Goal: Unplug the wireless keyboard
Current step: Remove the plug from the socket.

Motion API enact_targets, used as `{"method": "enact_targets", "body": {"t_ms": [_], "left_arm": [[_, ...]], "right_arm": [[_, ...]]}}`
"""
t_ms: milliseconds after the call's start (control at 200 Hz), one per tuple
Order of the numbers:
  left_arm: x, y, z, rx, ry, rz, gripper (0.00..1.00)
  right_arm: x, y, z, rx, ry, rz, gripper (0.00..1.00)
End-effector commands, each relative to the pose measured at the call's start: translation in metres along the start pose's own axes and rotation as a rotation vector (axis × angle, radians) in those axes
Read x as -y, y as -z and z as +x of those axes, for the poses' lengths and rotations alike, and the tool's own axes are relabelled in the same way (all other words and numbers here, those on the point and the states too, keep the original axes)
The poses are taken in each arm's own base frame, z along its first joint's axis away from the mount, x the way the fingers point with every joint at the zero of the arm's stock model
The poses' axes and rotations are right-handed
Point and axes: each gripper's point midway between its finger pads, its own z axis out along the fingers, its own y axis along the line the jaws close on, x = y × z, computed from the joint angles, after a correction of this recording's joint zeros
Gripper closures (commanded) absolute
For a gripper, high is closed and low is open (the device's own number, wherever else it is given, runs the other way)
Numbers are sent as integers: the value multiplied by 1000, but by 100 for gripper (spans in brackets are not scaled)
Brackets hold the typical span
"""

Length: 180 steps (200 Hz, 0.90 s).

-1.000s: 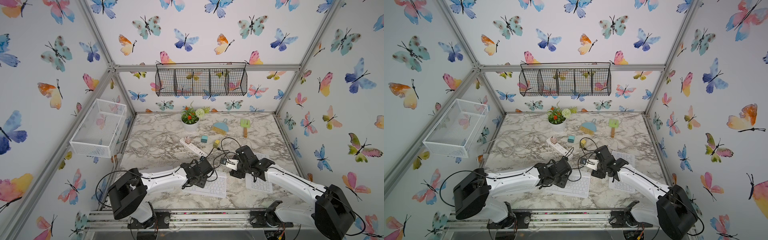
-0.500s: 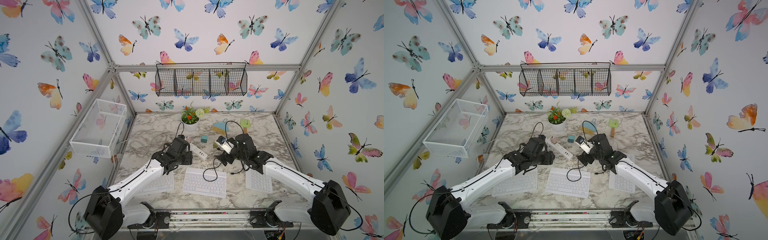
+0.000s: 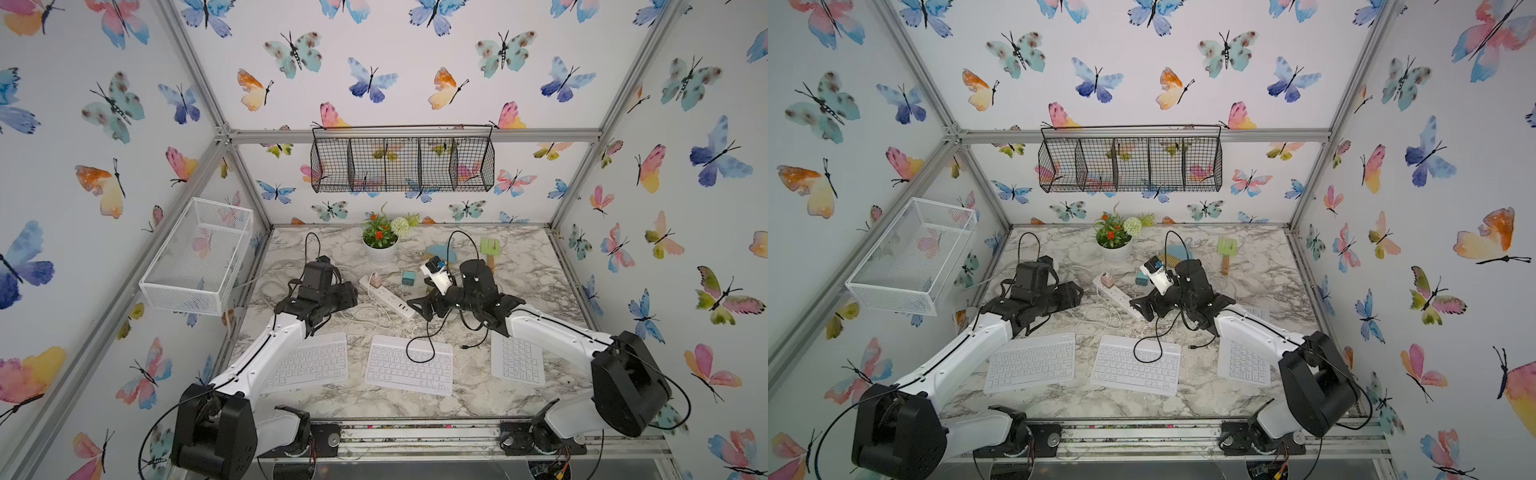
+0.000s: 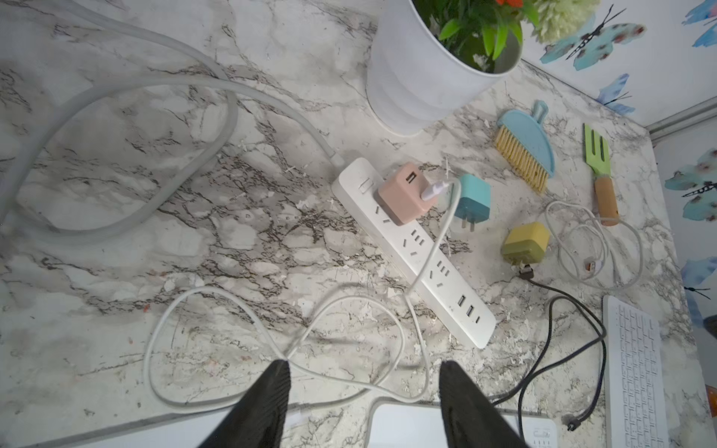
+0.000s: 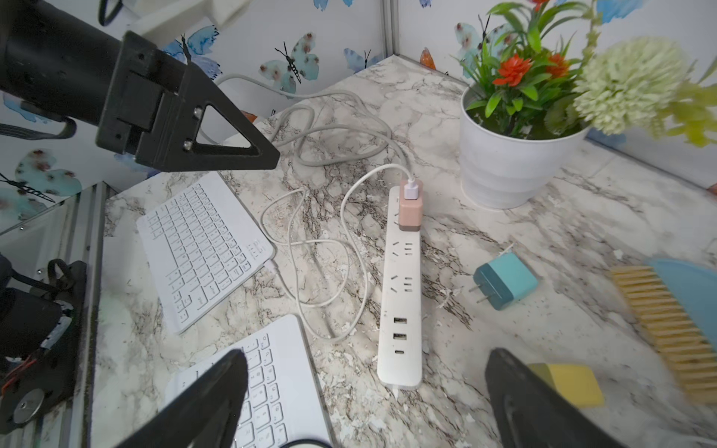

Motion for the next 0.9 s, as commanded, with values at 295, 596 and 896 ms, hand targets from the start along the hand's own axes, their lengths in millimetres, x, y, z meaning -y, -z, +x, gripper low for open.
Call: {"method": "enact_targets", "body": {"t_ms": [295, 596, 896], "left_arm": [[-6, -69, -11, -95, 161, 126, 50], [-9, -116, -24, -134, 214, 140, 53], [-13, -138, -15, -179, 250, 150, 57]], "right_arm": [[39, -58, 5, -33, -114, 63, 19], [63, -121, 15, -84, -143, 88, 34], [57, -160, 25, -109, -124, 61, 35]]}}
